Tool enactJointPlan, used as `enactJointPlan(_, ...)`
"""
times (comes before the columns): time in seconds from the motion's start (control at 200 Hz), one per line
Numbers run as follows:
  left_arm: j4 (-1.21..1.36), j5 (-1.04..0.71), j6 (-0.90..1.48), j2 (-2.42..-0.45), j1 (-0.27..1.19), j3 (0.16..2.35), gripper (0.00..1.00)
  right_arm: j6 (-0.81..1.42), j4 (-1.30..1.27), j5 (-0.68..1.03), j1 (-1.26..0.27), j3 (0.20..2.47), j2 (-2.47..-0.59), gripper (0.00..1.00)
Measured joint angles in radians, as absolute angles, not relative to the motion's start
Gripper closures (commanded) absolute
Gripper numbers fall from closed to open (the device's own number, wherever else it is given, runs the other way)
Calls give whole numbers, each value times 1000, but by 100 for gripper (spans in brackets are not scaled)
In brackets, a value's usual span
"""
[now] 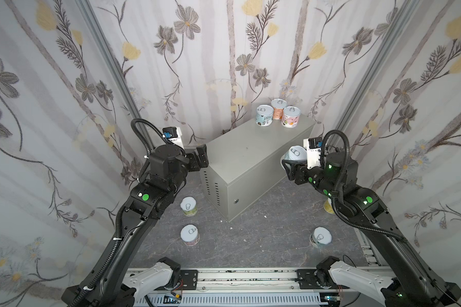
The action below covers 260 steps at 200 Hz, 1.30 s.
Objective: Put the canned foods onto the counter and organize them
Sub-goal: 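Lift the white-lidded can up over the cabinet top with the right gripper, then lower the can in front of the three cans on the cabinet top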
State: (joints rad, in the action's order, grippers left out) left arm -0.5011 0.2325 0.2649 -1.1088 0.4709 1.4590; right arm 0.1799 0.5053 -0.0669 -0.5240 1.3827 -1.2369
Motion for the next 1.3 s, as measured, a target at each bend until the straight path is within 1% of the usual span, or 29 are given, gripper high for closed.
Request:
enactJointPlan(0.28, -458, 216, 265, -1209, 474, 1486, 0, 148, 535, 5, -448, 1599, -1445, 44)
enactJointPlan(0.49, -406, 214, 264, -1273, 475, 1504, 0, 119, 616, 35, -424, 1852, -1663, 44)
enactJointPlan(0.655, -381, 214, 262, -1296, 480, 1494, 0, 114, 714, 9, -394, 2070, -1839, 44)
enactJointPlan(0.814, -359, 216, 262, -1292, 488, 1457, 0, 105, 787, -27, -392, 2234, -1944, 44)
enactJointPlan(0.924, -347, 224, 262, -1275, 490, 1434, 0, 103, 813, -40, -391, 2273, -1979, 44)
enactJointPlan(1.299, -326, 239, 262, -1236, 496, 1398, 0, 88, 842, -112, -389, 2291, -2035, 42)
